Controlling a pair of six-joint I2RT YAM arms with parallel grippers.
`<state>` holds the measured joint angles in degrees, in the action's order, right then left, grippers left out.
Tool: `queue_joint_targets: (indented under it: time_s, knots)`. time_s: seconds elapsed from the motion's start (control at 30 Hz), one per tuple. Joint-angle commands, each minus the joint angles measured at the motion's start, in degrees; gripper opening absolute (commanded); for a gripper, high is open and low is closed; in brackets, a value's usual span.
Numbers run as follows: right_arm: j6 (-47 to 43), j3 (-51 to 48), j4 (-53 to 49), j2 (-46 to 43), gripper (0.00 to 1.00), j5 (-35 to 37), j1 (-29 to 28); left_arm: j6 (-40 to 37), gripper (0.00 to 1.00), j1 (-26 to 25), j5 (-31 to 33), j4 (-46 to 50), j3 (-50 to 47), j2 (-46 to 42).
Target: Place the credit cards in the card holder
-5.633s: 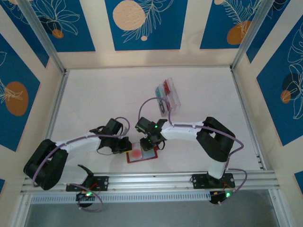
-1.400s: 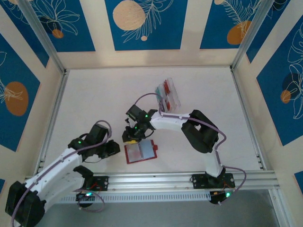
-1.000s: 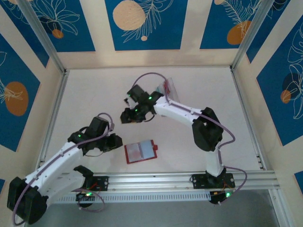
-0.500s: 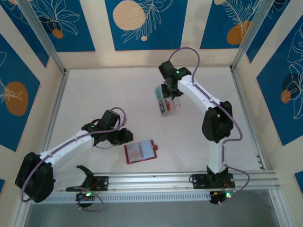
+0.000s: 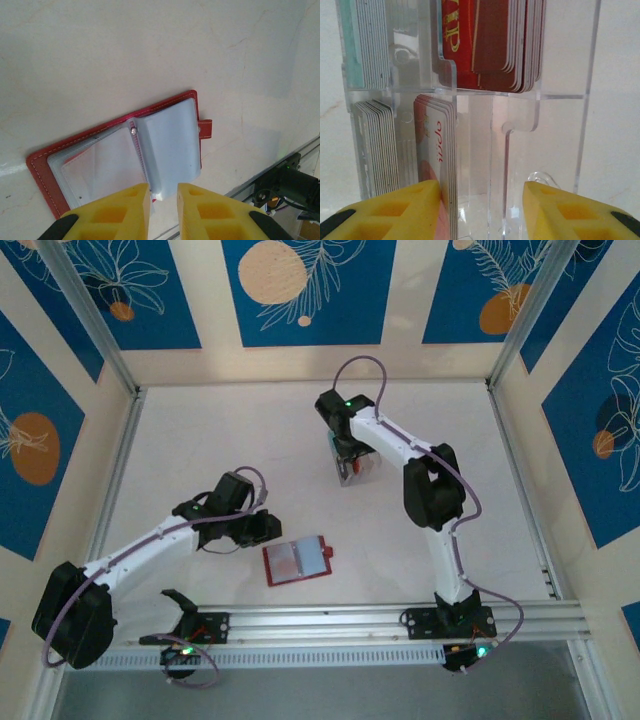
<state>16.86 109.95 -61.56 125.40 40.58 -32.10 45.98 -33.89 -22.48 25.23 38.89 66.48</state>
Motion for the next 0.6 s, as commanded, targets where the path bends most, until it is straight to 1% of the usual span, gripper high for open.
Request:
queue_joint_targets:
  time_s: [0.0, 0.1, 0.23, 0.57]
  knots:
    - [-1.0, 1.1, -1.7, 1.9, 0.48, 5.9, -0.9, 0.2, 0.21, -0.4, 0.2, -0.3, -0.6, -1.1]
    - [-1.5, 1.1, -1.5, 2.5, 0.47, 7.9, -1.0, 0.1, 0.21, -0.3, 0.5, -0.2, -0.7, -1.5]
    - [-2.0, 1.2, -1.4, 2.3, 0.44, 9.6, -1.3, 0.2, 0.21, -0.2, 0.8, 0.0, -0.8, -1.8]
    - [-3.6, 1.4, -1.3, 0.9, 0.36, 11.4, -0.9, 0.4, 0.21, -0.2, 0.9, -0.5, -1.5, -2.1]
